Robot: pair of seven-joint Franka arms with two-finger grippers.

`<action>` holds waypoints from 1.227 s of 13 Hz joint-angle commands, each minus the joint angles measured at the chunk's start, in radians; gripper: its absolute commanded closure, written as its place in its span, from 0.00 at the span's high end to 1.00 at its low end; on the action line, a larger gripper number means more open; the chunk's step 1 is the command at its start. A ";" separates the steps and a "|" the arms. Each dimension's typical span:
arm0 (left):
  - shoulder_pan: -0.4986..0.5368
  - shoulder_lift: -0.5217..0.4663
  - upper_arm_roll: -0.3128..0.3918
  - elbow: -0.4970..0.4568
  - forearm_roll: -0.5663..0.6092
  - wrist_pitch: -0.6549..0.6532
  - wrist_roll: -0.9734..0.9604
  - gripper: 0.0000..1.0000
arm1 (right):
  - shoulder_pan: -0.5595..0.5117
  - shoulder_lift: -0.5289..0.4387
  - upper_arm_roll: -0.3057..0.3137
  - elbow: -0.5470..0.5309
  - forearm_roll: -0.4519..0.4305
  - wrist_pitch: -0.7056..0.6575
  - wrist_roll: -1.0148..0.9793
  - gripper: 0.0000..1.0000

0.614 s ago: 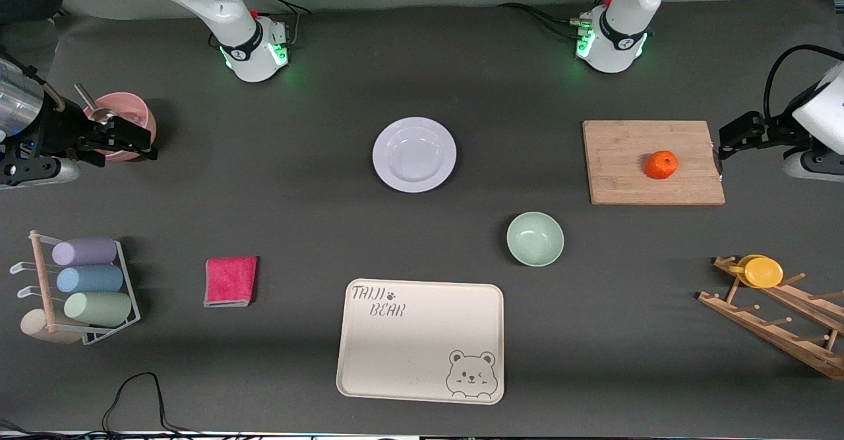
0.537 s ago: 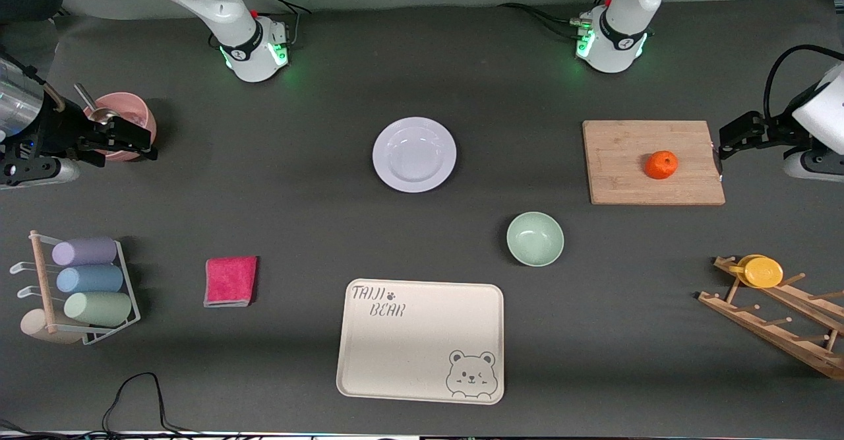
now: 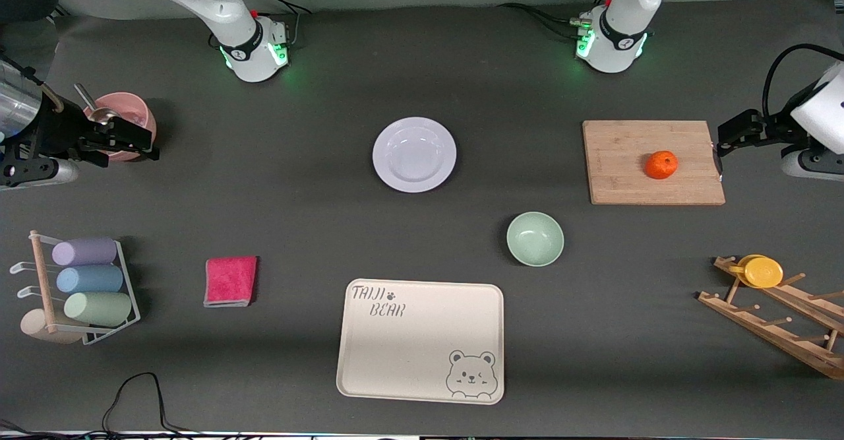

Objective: Place orange and plate with both arms
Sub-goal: 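Move the left gripper over the orange on the cutting board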

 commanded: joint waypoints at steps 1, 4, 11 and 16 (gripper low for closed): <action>-0.004 -0.011 0.016 0.010 -0.010 -0.030 0.001 1.00 | 0.001 0.014 0.000 0.032 0.014 -0.001 0.021 1.00; 0.037 -0.109 0.021 -0.110 0.003 -0.013 0.036 1.00 | -0.008 0.022 -0.003 0.038 0.005 -0.009 0.018 1.00; 0.144 -0.548 0.046 -0.656 0.006 0.107 0.109 1.00 | -0.008 0.026 -0.006 0.050 0.001 -0.006 0.021 1.00; 0.146 -0.653 0.056 -0.795 0.007 0.111 0.125 1.00 | -0.010 0.029 -0.008 0.048 0.001 0.001 0.015 1.00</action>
